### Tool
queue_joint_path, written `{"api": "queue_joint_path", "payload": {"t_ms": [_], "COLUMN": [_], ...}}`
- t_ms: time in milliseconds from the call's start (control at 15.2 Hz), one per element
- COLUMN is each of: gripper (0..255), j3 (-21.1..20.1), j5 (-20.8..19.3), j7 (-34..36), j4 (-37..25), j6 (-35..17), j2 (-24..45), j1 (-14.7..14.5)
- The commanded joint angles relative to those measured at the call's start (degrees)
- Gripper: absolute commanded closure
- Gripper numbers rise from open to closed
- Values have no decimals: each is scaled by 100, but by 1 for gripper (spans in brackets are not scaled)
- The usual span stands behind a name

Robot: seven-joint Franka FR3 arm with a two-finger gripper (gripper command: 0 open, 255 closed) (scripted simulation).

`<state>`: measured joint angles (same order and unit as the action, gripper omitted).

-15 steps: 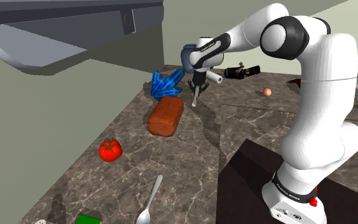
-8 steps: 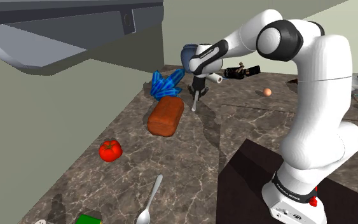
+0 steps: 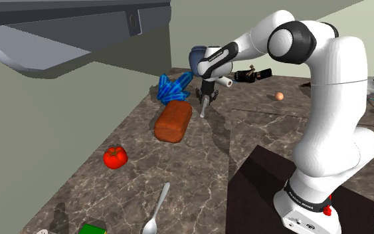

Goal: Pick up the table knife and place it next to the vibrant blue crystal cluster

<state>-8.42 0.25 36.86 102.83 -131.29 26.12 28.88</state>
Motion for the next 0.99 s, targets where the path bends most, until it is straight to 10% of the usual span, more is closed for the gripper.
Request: {"api": "queue_joint_path", "payload": {"t_ms": [0,924], "gripper": [0,0], "j3": [0,-21], "j5": [0,55], "j7": [0,-35], "j4": [0,-166], "j6": [0,568], "j2": [0,-404], "j1": [0,50]}}
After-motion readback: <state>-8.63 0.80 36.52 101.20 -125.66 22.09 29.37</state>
